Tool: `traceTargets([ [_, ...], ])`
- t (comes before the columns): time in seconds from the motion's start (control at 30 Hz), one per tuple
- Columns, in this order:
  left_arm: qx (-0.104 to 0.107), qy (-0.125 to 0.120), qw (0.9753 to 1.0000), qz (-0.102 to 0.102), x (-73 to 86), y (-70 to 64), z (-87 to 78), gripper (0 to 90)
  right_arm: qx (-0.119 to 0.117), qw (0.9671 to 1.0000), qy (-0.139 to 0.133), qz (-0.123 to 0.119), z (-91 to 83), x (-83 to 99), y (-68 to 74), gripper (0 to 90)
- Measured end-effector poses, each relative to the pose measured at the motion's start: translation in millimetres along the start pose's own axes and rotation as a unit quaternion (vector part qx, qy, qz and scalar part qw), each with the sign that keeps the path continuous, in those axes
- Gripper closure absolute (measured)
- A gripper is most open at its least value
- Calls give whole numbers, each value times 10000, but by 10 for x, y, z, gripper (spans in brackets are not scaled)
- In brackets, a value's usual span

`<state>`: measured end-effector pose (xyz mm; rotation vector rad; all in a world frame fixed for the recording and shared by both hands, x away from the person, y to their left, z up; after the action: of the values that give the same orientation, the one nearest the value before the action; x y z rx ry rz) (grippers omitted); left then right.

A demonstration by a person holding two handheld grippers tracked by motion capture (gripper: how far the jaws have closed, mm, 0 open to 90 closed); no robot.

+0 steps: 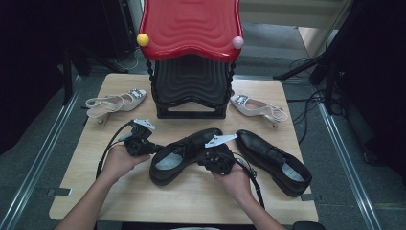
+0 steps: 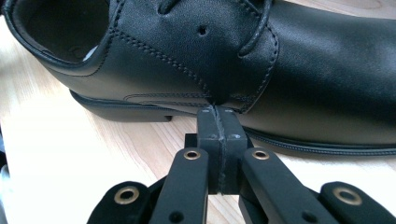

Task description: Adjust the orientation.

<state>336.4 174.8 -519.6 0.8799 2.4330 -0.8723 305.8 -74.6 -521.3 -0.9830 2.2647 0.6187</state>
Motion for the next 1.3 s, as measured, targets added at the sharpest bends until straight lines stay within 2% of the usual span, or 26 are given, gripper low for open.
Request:
traceTargets([
  [0.07,1,-11,10000,1,6,-19,7,900,71,10000,5,-29,-8,4,3,900],
  [0.13,33,9,10000,19,12,-40,16,900,40,10000,8,18,-12,5,-12,900],
  [0.17,130,36,9999,34,20,-71,35,900,62,10000,0,52,-20,7,-34,900],
  [0.2,130,36,9999,34,20,-71,35,900,62,10000,0,52,-20,7,-34,900],
  [0.3,189,75,9997,143,20,-165,88,900,24,9998,-3,216,-49,18,-120,900],
  [0.37,190,68,9997,140,20,-177,97,900,-13,9996,-9,277,-55,22,-145,900],
  [0.4,219,73,9997,115,22,-194,108,900,-92,9991,4,403,-66,27,-187,900],
  [0.5,287,83,9995,61,29,-238,132,900,-95,9991,13,412,-76,28,-209,900],
  [0.6,332,103,9994,62,32,-266,148,900,-16,9993,25,372,-90,27,-229,900],
  [0.77,468,151,9986,183,31,-385,232,900,96,9990,37,438,-123,29,-296,900],
  [0.83,583,161,9980,184,26,-442,280,900,177,9985,37,520,-141,28,-336,900],
  [0.87,720,206,9970,212,22,-499,332,900,250,9980,11,587,-155,30,-378,900],
  [0.93,817,225,9962,210,17,-551,375,900,278,9973,1,681,-165,32,-412,900],
  [1.03,856,212,9959,216,11,-598,413,900,351,9965,-24,757,-170,28,-444,900],
  [1.07,862,158,9959,241,3,-651,460,900,393,9964,-28,757,-172,24,-459,900],
  [1.23,933,52,9954,189,-16,-733,555,900,490,9959,-14,755,-184,6,-511,900],
  [1.3,865,-22,9958,305,-48,-807,629,900,581,9953,-19,775,-193,-7,-569,900],
])
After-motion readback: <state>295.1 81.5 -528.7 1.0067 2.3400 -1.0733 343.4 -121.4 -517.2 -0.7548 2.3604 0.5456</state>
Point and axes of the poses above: each handheld gripper's, and its own axes: z roughly forward along the jaws, x roughly out of its underside, y roughly to its left, the point moved 3 cm from there along z, roughly forward along the jaws, and after that the axes turned 4 degrees about x, right-handed, at the moved point
